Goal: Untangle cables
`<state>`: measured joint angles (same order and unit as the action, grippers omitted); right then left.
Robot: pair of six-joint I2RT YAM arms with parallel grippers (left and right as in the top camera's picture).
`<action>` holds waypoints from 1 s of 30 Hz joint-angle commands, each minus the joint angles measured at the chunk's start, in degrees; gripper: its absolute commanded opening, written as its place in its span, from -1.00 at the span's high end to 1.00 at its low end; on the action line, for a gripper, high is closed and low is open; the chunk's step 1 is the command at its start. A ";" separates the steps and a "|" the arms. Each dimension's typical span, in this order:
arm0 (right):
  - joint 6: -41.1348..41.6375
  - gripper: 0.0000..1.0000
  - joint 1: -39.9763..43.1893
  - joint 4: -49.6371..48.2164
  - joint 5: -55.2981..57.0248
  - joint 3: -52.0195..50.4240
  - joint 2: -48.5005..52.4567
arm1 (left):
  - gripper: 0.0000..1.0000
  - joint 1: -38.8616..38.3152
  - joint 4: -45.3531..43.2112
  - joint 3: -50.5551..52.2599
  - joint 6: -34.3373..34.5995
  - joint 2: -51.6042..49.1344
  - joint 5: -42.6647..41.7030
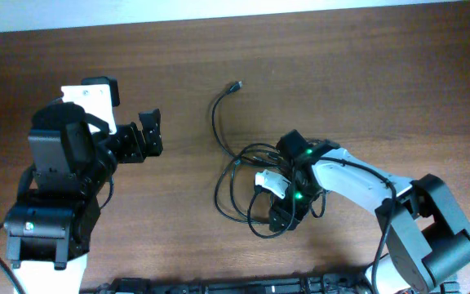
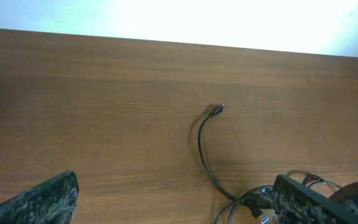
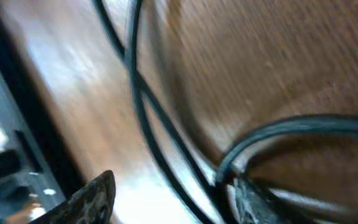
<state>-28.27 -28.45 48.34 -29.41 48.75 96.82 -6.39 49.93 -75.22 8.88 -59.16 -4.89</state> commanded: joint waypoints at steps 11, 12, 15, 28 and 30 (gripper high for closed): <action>3.74 0.38 -16.17 -7.50 33.62 0.50 0.31 | -0.98 0.28 0.15 -0.15 0.70 0.02 0.22; 3.74 0.52 -16.17 -7.67 33.59 0.52 0.31 | -0.98 0.28 0.22 -0.15 0.70 0.02 0.22; 3.74 0.55 -16.17 -7.63 33.57 0.66 0.31 | -0.98 0.28 0.33 -0.15 0.68 0.02 0.22; 3.23 0.24 -16.17 -2.25 39.04 7.43 0.09 | -0.98 0.28 0.33 -0.15 0.70 0.02 0.22; 2.84 0.23 -16.17 -0.92 38.49 8.68 -0.24 | -0.98 0.28 0.33 -0.15 0.70 0.02 0.22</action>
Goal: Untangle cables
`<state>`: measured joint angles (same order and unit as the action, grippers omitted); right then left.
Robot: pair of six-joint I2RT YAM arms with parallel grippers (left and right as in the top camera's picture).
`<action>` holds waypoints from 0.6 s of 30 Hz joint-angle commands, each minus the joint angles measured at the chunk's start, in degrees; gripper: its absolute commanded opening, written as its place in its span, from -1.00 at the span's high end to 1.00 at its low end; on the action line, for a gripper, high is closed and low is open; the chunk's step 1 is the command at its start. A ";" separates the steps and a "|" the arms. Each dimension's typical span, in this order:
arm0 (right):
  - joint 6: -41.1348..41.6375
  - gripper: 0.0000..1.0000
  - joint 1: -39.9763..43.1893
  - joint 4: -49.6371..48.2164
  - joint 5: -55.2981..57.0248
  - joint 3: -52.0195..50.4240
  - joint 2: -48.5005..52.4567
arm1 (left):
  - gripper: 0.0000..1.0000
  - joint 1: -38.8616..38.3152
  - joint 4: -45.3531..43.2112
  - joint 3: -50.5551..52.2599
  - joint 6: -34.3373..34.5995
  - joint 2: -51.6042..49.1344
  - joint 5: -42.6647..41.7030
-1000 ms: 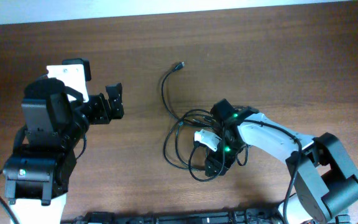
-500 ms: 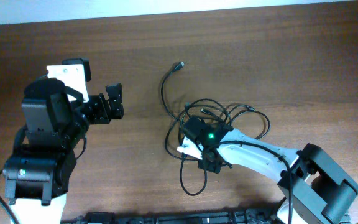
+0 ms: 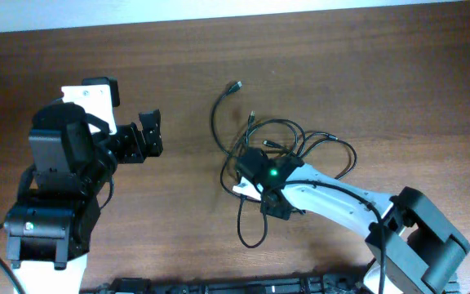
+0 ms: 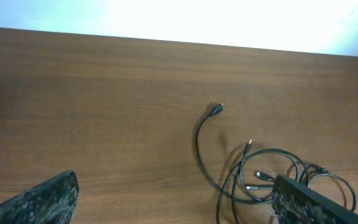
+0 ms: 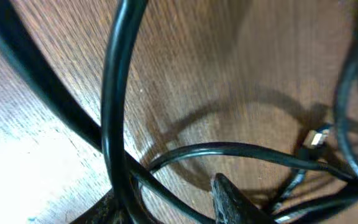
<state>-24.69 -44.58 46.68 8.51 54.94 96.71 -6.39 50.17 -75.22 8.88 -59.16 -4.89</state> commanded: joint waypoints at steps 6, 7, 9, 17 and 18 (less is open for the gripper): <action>-2.97 0.33 -0.04 0.48 -1.86 2.73 -0.46 | -0.98 0.28 0.09 -0.15 0.70 0.02 0.22; -2.95 0.32 -0.04 0.50 -2.47 2.73 -0.46 | -0.98 0.28 0.07 -0.15 0.70 0.02 0.22; -2.95 0.32 -0.04 0.52 -3.58 2.73 -0.46 | -0.98 0.28 0.07 -0.15 0.70 0.02 0.22; -2.95 0.41 -0.04 3.78 -6.49 5.33 -0.57 | -0.98 0.28 0.09 -0.15 0.70 0.02 0.22; -2.95 0.44 -0.04 3.80 -6.58 5.31 -0.57 | -0.98 0.28 0.07 -0.15 0.68 0.02 0.22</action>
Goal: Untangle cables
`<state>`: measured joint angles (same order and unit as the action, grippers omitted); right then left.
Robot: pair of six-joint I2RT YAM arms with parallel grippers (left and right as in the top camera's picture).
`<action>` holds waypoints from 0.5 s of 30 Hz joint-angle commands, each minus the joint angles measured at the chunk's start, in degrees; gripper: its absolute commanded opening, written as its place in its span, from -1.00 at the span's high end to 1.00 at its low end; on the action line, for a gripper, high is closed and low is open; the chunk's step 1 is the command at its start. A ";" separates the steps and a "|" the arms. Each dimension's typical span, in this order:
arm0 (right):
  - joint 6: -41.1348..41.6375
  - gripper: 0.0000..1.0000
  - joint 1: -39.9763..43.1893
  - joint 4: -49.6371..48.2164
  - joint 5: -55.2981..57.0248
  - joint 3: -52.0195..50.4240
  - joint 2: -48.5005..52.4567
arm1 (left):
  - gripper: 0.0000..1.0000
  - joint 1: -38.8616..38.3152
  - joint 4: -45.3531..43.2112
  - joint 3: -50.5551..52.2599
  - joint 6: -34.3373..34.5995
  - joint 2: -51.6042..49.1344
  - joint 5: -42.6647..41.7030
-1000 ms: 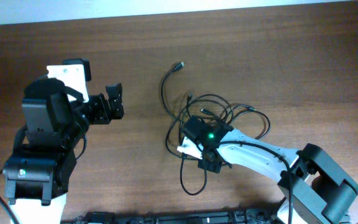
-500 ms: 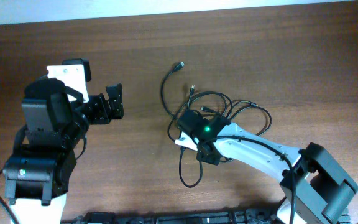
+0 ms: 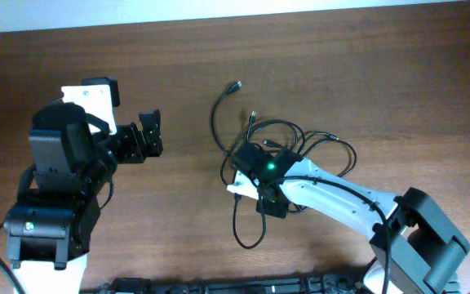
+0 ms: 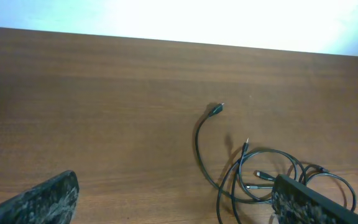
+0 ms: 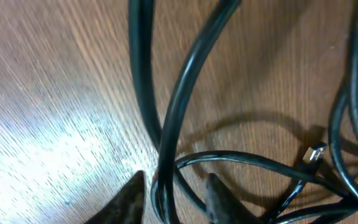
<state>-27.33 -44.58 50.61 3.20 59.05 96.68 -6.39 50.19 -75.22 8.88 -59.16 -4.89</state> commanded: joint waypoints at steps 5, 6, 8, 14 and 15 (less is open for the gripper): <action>-0.28 0.92 -0.04 -1.22 -1.27 1.20 -0.55 | -0.98 0.28 0.07 -0.15 0.70 0.02 0.22; -0.26 0.92 -0.04 -1.36 -1.27 1.20 -0.55 | -0.98 0.28 0.07 -0.15 0.70 0.02 0.22; 2.08 0.92 -0.04 -0.59 -1.25 2.23 -1.27 | -0.98 0.28 0.07 -0.15 0.70 0.02 0.22; 2.34 0.92 -0.02 8.83 -0.28 21.42 -10.27 | -0.98 0.28 0.04 -0.15 0.70 0.02 0.22; 2.32 0.93 -0.04 8.76 0.79 25.59 -12.37 | -0.98 0.28 0.07 -0.15 0.70 0.02 0.22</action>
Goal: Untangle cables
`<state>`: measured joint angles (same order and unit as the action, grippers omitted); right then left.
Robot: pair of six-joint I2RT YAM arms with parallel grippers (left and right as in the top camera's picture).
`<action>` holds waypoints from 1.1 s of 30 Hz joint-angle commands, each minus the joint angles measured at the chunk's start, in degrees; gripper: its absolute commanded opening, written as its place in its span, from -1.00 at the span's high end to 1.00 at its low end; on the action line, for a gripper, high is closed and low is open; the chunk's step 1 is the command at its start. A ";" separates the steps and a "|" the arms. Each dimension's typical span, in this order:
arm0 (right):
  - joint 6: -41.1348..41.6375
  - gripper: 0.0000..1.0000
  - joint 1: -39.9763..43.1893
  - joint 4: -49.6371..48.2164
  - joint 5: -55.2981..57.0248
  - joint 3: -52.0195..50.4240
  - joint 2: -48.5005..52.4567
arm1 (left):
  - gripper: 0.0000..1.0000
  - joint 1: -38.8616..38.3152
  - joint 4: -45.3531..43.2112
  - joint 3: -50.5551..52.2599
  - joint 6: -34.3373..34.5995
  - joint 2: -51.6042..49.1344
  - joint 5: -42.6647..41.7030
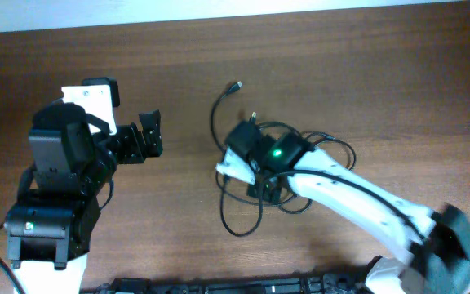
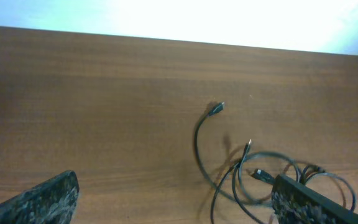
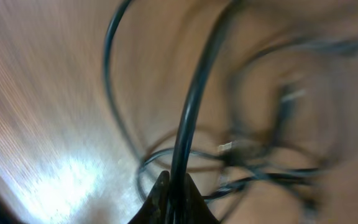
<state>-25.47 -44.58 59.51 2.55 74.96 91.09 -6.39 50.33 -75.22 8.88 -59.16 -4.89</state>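
A tangle of thin black cables (image 1: pixel 300 155) lies mid-table, with one free plug end (image 1: pixel 235 85) reaching to the back. My right gripper (image 1: pixel 261 189) hangs over the tangle's left side. In the right wrist view the right gripper (image 3: pixel 174 190) is shut on one black cable strand (image 3: pixel 194 93), held above the blurred wood. My left gripper (image 1: pixel 149 133) stays open well to the left, holding nothing. In the left wrist view the left gripper (image 2: pixel 173 208) looks across at the plug end (image 2: pixel 217 109) and the loops (image 2: pixel 253 177).
The wooden table (image 1: pixel 398 73) carries only the cables. A loose loop (image 1: pixel 239 216) trails toward the near edge. A dark rail (image 1: pixel 219 286) runs along the front.
My right gripper's fingers stood a little apart around a cable strand; now they are shut on it and higher off the table. The near loop has shifted left. The left arm is unchanged.
First my right gripper was low at the near right of a bunched tangle. Then it sat at the tangle's left and the loops lay spread out to the right. Then its fingers straddled one strand, which is now gripped and raised. The left gripper stayed open throughout.
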 commanded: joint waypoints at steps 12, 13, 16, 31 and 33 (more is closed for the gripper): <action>-5.86 0.92 -0.02 -15.80 24.26 37.24 -19.52 | -0.98 0.28 -0.07 -0.15 0.70 0.02 0.22; -5.81 0.92 -0.02 -18.58 27.61 37.24 -19.74 | -0.98 0.28 -0.09 -0.15 0.70 0.02 0.22; -2.21 0.92 -0.04 -27.28 31.21 37.24 -20.74 | -0.98 0.28 -0.07 -0.15 0.70 0.02 0.22; 9.70 0.92 45.18 -26.43 53.44 37.18 -10.10 | -0.98 0.28 -0.07 -0.15 0.70 0.02 0.22; 25.90 0.92 53.90 -19.10 51.04 37.18 -7.34 | -0.98 0.28 -0.09 -0.15 0.70 0.02 0.22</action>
<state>-18.33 2.11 36.99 53.91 111.61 82.26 -6.39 50.35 -75.22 8.88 -59.16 -4.89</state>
